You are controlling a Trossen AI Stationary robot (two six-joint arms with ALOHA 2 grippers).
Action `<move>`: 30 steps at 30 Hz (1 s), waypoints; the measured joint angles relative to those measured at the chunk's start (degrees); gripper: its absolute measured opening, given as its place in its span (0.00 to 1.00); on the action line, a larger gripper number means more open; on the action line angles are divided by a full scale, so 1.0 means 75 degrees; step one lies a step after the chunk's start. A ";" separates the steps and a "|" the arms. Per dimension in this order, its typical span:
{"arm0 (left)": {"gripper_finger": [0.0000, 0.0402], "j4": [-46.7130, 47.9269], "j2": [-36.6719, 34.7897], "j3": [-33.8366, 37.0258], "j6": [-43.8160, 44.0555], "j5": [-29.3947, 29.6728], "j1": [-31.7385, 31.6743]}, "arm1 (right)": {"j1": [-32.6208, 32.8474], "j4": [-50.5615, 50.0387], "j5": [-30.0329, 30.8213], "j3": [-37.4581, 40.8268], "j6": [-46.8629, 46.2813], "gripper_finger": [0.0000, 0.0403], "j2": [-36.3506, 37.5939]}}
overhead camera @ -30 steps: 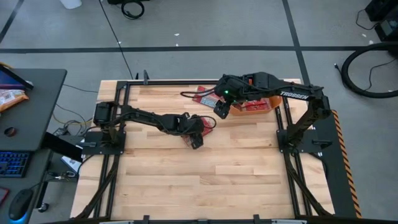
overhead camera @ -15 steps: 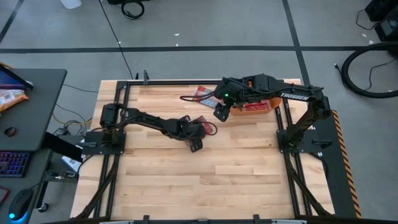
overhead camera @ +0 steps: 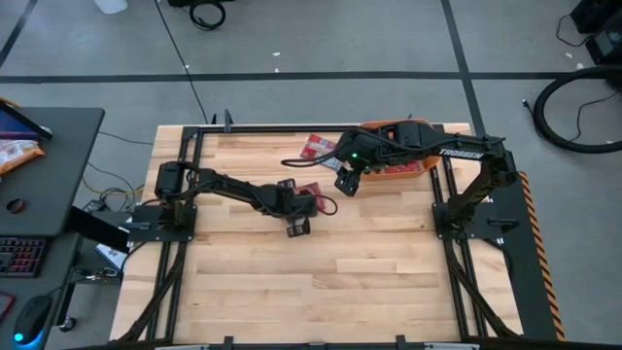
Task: Sort popcorn bags into baskets
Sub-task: Put the red popcorn bag into the orange bin
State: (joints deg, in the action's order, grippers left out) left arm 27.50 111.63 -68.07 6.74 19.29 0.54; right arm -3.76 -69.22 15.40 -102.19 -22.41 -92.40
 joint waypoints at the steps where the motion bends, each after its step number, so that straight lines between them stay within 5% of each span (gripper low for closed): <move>1: 0.06 0.0024 -0.0002 -0.0002 -0.0033 0.0004 0.0000 | -0.0001 -0.0030 0.0003 0.0000 0.0003 0.67 0.0000; 13: 0.01 0.0476 -0.0308 -0.0268 -0.0408 -0.0577 0.0017 | -0.0003 -0.0275 -0.0059 0.0000 0.1558 0.67 0.0000; 30: 0.00 0.0533 -0.1462 -0.0271 -0.1053 -0.1328 -0.0196 | -0.0119 -0.0385 -0.0475 0.0260 0.2117 0.67 -0.0052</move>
State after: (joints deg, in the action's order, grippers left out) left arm 31.50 100.66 -70.11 -1.16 9.33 -0.93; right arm -4.66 -72.11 11.84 -100.24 -6.54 -92.79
